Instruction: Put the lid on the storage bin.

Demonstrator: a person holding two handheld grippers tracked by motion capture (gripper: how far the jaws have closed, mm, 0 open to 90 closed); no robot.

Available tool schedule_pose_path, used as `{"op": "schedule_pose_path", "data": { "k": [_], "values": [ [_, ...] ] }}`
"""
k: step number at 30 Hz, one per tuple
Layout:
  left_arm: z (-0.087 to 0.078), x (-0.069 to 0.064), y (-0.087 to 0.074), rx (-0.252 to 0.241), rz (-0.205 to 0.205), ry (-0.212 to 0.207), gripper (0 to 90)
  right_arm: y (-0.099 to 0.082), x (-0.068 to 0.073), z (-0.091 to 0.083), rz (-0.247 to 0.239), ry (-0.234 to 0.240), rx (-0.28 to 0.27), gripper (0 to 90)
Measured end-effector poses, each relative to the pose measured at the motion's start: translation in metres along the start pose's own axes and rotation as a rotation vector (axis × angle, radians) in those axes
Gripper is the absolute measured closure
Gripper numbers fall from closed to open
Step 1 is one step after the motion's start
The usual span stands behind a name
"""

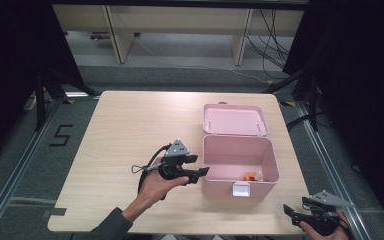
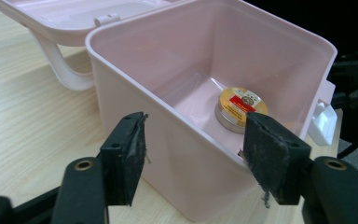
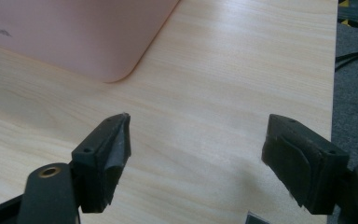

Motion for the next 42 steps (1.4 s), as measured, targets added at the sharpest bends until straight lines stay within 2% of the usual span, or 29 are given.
{"op": "schedule_pose_path", "data": {
  "k": [4, 5, 6, 7, 9, 10, 14, 15, 16, 17, 18, 19, 21, 22, 23, 24, 25, 26, 28, 29, 32, 33, 34, 35, 38, 39, 40, 41, 42],
  "values": [
    [0.003, -0.003, 0.0, 0.0, 0.004, 0.006, 45.2, 0.004, -0.004, 0.002, -0.031, 0.0, -0.004, 23.8],
    [0.003, -0.002, 0.0, 0.007, 0.003, -0.007, 45.2, 0.005, -0.007, 0.003, -0.054, 0.0, -0.008, 23.8],
    [0.003, -0.003, 0.0, 0.008, -0.001, 0.0, 46.1, 0.007, -0.007, 0.004, -0.054, -0.001, -0.015, 23.8],
    [0.004, -0.004, 0.0, 0.006, 0.002, -0.002, 48.5, 0.007, -0.005, 0.003, -0.013, -0.002, 0.009, 23.9],
    [0.005, -0.005, 0.0, 0.006, 0.0, 0.007, 50.3, 0.009, -0.006, 0.004, -0.015, 0.002, 0.014, 23.9],
    [0.005, -0.006, 0.0, 0.007, 0.003, 0.013, 50.6, 0.011, -0.01, 0.006, -0.04, -0.003, 0.003, 24.1],
    [0.005, -0.007, 0.0, 0.006, 0.005, 0.026, 52.3, 0.016, -0.014, 0.009, -0.031, 0.008, -0.003, 24.7],
    [0.005, -0.008, -0.001, 0.004, -0.009, 0.026, 52.7, 0.02, -0.021, 0.011, -0.053, 0.004, -0.011, 24.8],
    [0.005, -0.008, -0.001, 0.004, -0.009, 0.026, 52.9, 0.02, -0.021, 0.011, -0.053, 0.004, -0.011, 24.8],
    [0.004, -0.008, -0.001, 0.005, -0.011, 0.035, 52.9, 0.023, -0.02, 0.011, -0.026, 0.009, -0.005, 24.8],
    [0.004, -0.008, -0.001, 0.004, -0.014, 0.038, 53.1, 0.028, -0.024, 0.013, -0.047, 0.016, -0.013, 25.0],
    [0.004, -0.008, -0.001, 0.003, -0.022, 0.038, 53.4, 0.036, -0.028, 0.015, -0.023, 0.019, -0.016, 25.2],
    [0.004, -0.008, -0.002, 0.003, -0.026, 0.037, 53.6, 0.04, -0.03, 0.015, -0.021, 0.02, -0.014, 25.2],
    [0.004, -0.009, -0.002, 0.0, -0.031, 0.029, 53.6, 0.044, -0.03, 0.016, 0.004, 0.024, -0.009, 25.2],
    [0.003, -0.01, -0.002, 0.002, -0.043, 0.034, 53.8, 0.055, -0.035, 0.021, 0.002, 0.031, -0.007, 25.4],
    [0.003, -0.01, -0.002, 0.002, -0.043, 0.034, 53.9, 0.055, -0.035, 0.021, 0.002, 0.031, -0.007, 25.4],
    [0.003, -0.011, -0.002, 0.002, -0.042, 0.032, 53.9, 0.066, -0.041, 0.025, -0.027, 0.032, -0.015, 25.9],
    [0.003, -0.011, -0.002, 0.0, -0.045, 0.025, 54.0, 0.07, -0.04, 0.025, -0.001, 0.035, -0.002, 26.2],
    [0.002, -0.012, -0.003, 0.004, -0.048, 0.023, 54.1, 0.075, -0.044, 0.028, -0.024, 0.025, -0.006, 26.5],
    [0.002, -0.013, -0.003, 0.006, -0.045, 0.024, 54.1, 0.085, -0.045, 0.032, 0.0, 0.043, 0.002, 27.3],
    [0.002, -0.014, -0.003, 0.004, -0.048, 0.026, 54.3, 0.093, -0.048, 0.036, -0.006, 0.045, 0.009, 28.1],
    [0.001, -0.014, -0.004, 0.003, -0.054, 0.021, 54.4, 0.099, -0.047, 0.039, 0.019, 0.044, 0.032, 28.5],
    [0.001, -0.014, -0.004, 0.003, -0.054, 0.021, 54.7, 0.104, -0.05, 0.042, -0.025, 0.056, 0.009, 28.8],
    [0.001, -0.015, -0.004, 0.003, -0.06, 0.016, 54.8, 0.106, -0.047, 0.042, 0.023, 0.047, 0.039, 29.5],
    [0.001, -0.014, -0.004, 0.0, -0.064, 0.014, 54.9, 0.113, -0.047, 0.047, 0.024, 0.055, 0.045, 31.0],
    [0.001, -0.014, -0.004, -0.001, -0.068, 0.011, 55.2, 0.122, -0.052, 0.053, -0.022, 0.057, 0.033, 31.4],
    [0.001, -0.014, -0.004, -0.001, -0.069, 0.011, 55.3, 0.124, -0.054, 0.055, -0.032, 0.054, 0.027, 31.8],
    [0.002, -0.014, -0.004, -0.005, -0.074, 0.014, 55.2, 0.126, -0.048, 0.052, 0.056, 0.053, 0.072, 32.8],
    [0.002, -0.014, -0.004, -0.005, -0.074, 0.014, 55.2, 0.126, -0.048, 0.052, 0.056, 0.053, 0.072, 32.8]
  ]
}}
Point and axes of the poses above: each handheld gripper's, and its own axes: z roughly forward along the jaws, y roughly out of its top, x roughly to its left, the point moved 6 cm from there along z, roughly forward along the jaws, and after that the axes turned 5 degrees about -y, right-handed, at the moved point
